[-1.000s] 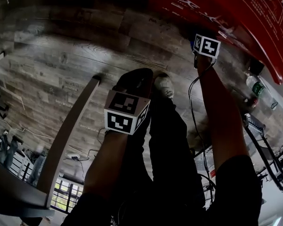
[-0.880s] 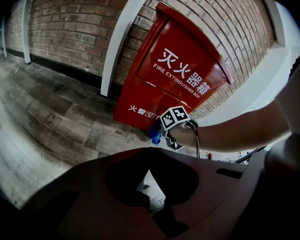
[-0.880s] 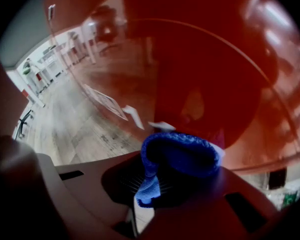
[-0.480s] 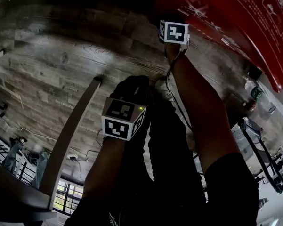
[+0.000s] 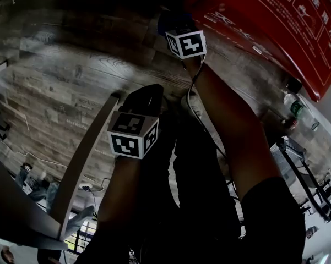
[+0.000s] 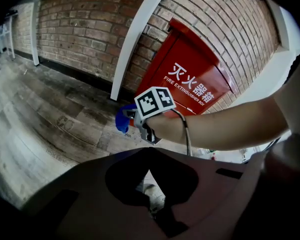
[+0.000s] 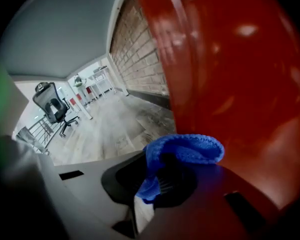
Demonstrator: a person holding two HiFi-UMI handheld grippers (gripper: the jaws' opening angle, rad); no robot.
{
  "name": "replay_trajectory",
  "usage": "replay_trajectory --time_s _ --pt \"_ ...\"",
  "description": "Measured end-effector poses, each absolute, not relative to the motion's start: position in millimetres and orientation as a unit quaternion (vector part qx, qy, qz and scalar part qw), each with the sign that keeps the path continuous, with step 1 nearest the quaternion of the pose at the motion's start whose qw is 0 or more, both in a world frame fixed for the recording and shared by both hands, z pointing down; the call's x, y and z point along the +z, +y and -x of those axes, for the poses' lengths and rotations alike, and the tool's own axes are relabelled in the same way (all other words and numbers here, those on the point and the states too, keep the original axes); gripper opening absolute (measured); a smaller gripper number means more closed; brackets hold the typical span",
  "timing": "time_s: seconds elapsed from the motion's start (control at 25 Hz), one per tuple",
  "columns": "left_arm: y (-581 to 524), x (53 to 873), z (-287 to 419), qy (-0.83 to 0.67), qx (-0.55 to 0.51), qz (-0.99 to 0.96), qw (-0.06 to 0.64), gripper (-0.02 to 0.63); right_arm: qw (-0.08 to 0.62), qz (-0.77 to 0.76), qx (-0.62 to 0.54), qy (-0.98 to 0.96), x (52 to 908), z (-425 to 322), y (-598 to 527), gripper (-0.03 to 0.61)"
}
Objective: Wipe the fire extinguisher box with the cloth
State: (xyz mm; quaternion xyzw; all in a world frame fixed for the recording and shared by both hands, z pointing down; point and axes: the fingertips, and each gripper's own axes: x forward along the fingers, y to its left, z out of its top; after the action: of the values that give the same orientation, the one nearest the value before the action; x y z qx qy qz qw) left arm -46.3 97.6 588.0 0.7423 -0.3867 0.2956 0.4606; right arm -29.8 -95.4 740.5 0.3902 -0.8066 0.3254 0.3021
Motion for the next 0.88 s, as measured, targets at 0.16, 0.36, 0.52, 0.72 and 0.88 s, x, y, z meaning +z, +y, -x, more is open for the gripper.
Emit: replay_trajectory --time_s 0.16,0.36,0.52,0.72,0.88 --pt "99.1 553.3 38.2 -0.397 0.288 -0.736 0.466 -0.006 0.302 -0.384 0.310 -0.816 675.1 -0.1 -57.1 0.042" --pt "86.2 471.3 11.3 -0.402 0.266 -0.758 0.439 -0.006 0.273 -0.375 0.261 -0.847 539.5 -28.8 -14.4 0.042" --pt "78.2 392.1 -8.5 -0.389 0.248 -0.780 0.424 -0.006 0.243 -0.417 0.255 -0.838 424.4 -61.8 11.7 0.042" --pt "48.2 292.3 -19.8 -0.412 0.225 -0.802 0.369 -0.005 0.188 -0.476 0.225 -0.829 272.7 -107.6 19.2 0.042" --pt "17.5 211.7 -29.3 -0.433 0.208 -0.815 0.325 -0.005 0.143 -0.521 0.186 -0.821 170.9 -148.3 5.2 0.041"
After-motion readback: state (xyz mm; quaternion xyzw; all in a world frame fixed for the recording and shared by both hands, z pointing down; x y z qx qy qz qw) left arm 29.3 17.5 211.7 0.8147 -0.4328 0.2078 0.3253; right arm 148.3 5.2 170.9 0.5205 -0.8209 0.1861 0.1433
